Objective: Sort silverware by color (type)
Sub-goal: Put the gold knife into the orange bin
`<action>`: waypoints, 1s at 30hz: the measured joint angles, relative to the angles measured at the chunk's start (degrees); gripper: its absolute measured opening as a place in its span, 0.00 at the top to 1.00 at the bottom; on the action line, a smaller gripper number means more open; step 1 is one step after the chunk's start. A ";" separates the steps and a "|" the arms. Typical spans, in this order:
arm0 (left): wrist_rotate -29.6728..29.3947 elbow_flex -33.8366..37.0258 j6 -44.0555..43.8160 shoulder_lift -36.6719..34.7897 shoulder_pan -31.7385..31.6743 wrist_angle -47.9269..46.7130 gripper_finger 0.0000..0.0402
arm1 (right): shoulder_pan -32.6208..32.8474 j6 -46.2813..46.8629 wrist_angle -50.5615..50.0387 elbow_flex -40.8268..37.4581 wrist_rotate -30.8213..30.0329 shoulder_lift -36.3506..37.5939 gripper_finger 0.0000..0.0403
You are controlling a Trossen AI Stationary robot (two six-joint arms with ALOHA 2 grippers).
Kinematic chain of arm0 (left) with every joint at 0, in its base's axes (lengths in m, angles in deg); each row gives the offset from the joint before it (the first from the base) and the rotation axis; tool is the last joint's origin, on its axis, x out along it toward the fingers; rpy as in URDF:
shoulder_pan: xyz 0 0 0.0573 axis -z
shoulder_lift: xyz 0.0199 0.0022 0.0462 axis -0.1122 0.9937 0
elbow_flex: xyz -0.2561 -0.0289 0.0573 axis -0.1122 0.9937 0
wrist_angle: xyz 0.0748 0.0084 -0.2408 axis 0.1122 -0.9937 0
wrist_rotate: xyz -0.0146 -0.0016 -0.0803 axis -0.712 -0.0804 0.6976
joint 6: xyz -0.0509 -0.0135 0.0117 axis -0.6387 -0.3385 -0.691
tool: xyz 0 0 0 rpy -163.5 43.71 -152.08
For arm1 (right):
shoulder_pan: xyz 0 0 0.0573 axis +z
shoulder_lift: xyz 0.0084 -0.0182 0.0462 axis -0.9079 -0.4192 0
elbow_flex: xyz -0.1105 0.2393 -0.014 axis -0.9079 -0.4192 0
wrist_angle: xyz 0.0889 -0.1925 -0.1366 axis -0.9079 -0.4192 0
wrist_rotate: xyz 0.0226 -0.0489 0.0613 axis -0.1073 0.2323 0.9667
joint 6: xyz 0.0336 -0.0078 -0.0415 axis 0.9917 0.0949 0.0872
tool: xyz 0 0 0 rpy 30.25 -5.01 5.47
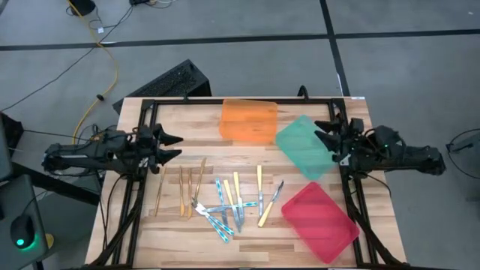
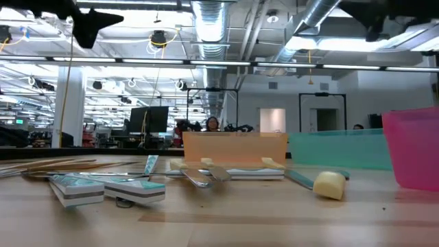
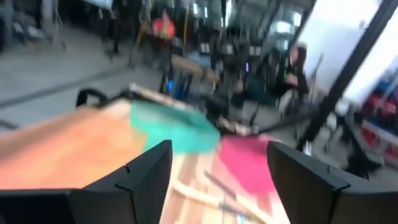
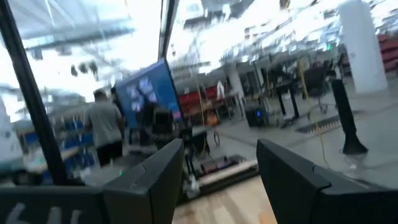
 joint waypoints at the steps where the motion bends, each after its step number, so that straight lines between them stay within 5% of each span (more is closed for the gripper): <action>1: 0.96 -2.35 -0.02 1.85 0.00 -2.78 0.39 | 0.58 -0.11 -0.91 1.56 0.00 -2.51 0.44; 9: 9.40 -16.19 0.00 12.65 0.02 -19.30 0.39 | 4.37 -0.20 -6.50 13.76 0.07 -23.78 0.44; 18: 2.84 -21.30 -1.65 15.54 0.00 -31.94 0.39 | 7.92 0.61 -17.10 28.85 -0.75 -46.50 0.44; 30: -6.77 -21.33 -11.26 17.00 0.00 -36.63 0.39 | 8.99 32.33 -47.24 47.40 -5.61 -68.49 0.44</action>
